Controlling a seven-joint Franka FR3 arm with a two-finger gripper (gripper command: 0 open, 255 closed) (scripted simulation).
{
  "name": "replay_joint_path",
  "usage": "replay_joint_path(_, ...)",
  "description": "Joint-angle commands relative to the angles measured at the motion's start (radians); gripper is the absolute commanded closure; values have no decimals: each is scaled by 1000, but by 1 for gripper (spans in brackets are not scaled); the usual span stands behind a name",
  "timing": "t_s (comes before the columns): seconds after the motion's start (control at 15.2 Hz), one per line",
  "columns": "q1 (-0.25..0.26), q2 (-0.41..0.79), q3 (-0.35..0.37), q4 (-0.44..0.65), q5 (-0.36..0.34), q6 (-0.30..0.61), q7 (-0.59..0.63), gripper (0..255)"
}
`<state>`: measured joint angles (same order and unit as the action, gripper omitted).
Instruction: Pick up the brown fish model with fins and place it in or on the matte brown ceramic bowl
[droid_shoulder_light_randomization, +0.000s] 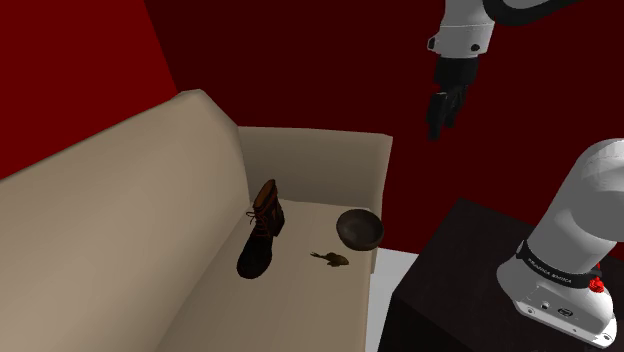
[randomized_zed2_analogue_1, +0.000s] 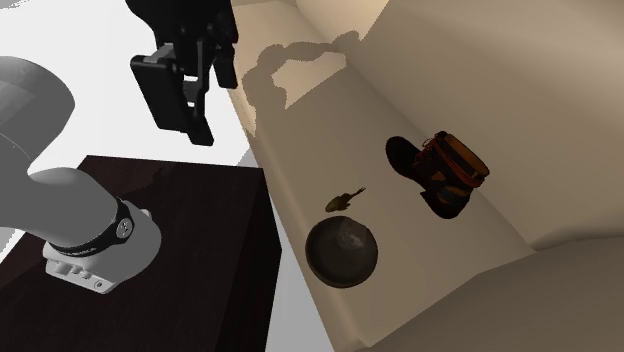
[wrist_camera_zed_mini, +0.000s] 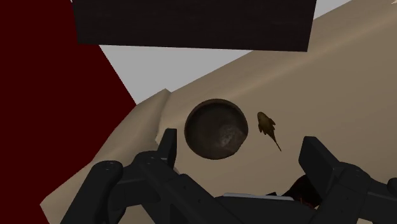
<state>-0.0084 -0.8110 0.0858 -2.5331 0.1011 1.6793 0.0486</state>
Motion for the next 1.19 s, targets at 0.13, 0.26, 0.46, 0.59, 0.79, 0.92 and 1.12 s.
replay_joint_path(0.13,18,43,55,-93,38,157,47,0)
replay_joint_path(0.26,25,80,82,-130,55,240,68,0)
replay_joint_path(0.46,36,152,123,-174,79,370,101,0)
replay_joint_path(0.59,41,211,153,-195,92,459,123,0)
replay_joint_path(0.79,44,318,197,-212,104,597,159,0)
replay_joint_path(0.92,42,399,227,-214,104,690,188,0)
replay_joint_path(1.12,28,534,274,-204,81,826,242,0)
